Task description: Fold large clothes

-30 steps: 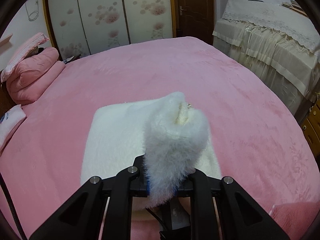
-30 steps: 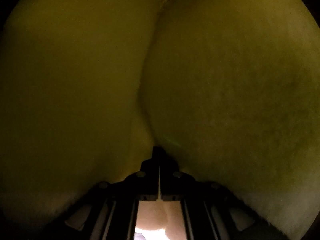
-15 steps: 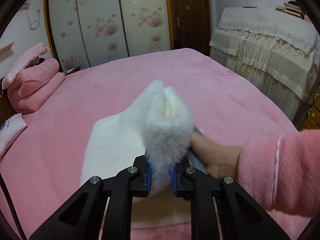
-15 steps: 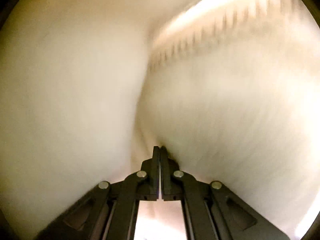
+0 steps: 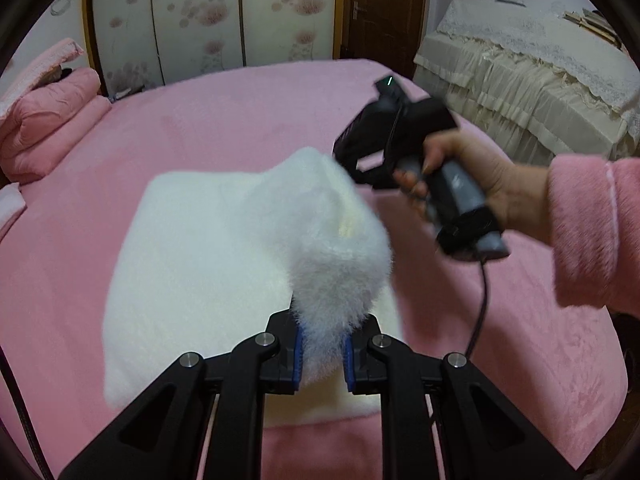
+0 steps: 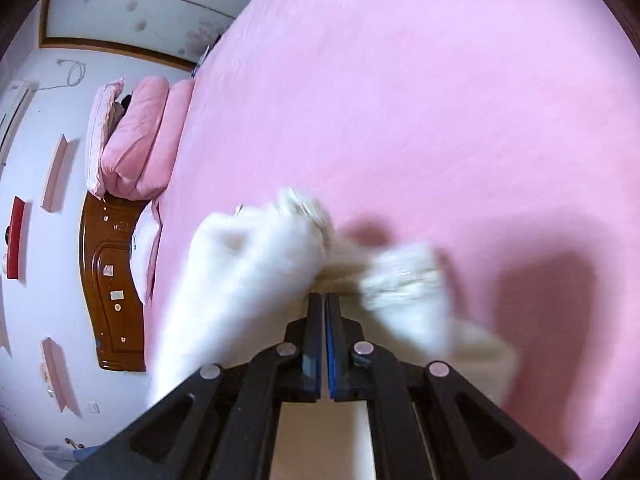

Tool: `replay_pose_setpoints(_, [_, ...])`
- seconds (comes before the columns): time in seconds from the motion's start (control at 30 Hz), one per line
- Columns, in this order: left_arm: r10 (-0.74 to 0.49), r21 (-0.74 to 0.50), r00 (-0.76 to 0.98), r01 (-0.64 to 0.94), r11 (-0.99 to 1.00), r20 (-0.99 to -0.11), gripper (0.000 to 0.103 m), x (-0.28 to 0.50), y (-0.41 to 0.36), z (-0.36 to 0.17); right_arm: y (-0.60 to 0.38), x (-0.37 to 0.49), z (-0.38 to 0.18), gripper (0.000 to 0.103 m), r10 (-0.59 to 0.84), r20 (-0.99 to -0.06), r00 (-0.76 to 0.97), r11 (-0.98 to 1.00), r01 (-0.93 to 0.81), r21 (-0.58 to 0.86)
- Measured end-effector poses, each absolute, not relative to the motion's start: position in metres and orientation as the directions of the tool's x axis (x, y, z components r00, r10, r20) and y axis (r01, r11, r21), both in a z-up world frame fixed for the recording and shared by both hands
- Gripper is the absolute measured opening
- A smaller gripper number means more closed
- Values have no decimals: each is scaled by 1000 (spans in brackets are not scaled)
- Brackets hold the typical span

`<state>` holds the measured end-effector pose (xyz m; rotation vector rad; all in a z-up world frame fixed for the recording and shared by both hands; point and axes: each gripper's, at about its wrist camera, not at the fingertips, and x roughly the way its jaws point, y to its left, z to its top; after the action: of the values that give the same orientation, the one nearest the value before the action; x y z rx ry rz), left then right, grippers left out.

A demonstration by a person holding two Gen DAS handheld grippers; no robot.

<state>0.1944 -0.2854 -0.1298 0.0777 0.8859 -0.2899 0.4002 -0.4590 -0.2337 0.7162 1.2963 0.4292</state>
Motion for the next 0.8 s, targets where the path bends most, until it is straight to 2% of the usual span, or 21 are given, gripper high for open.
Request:
replay_pose_setpoints(0.2, [-230,-81,537,286,955,-812,13,189,-292,-154,-474,415,-206,4,625,-709,327,727,86,681])
replay_pose_setpoints(0.33, [-263,-88,516,338,937,-815,13,177,-293,-165,-453,419,-184,6,670,-688,278,707,42,706])
replay_pose_setpoints(0.37, [-265,-75,510,361,929,-818,13,175,-293,-168,-445,419,-183,16,673,-696,252,711,39,702])
replay_pose_setpoints(0.4, [-263,-61,501,383,922,-825,13,174,-293,-171,-442,412,-184,35,664,-714,223,723,49,689])
replay_pose_setpoints(0.47, [-257,-39,468,425,904,-846,13,166,-293,-180,-444,399,-187,52,616,-772,154,774,62,630])
replay_pose_setpoints(0.57, [-265,-50,432,447,893,-862,14,161,-283,-185,-422,384,-204,52,545,-836,64,834,59,548])
replay_pose_setpoints(0.67, [-275,-71,393,462,884,-878,30,162,-275,-179,-414,362,-222,52,528,-849,17,846,78,528])
replay_pose_setpoints(0.73, [-294,-84,362,496,864,-885,52,152,-270,-168,-413,345,-231,52,576,-817,11,811,121,573])
replay_pose_setpoints(0.77, [-296,-85,355,504,860,-887,70,148,-266,-164,-412,337,-232,52,580,-814,28,805,134,578])
replay_pose_setpoints(0.8, [-292,-81,354,507,858,-888,75,143,-260,-160,-413,330,-235,52,577,-815,50,804,137,578])
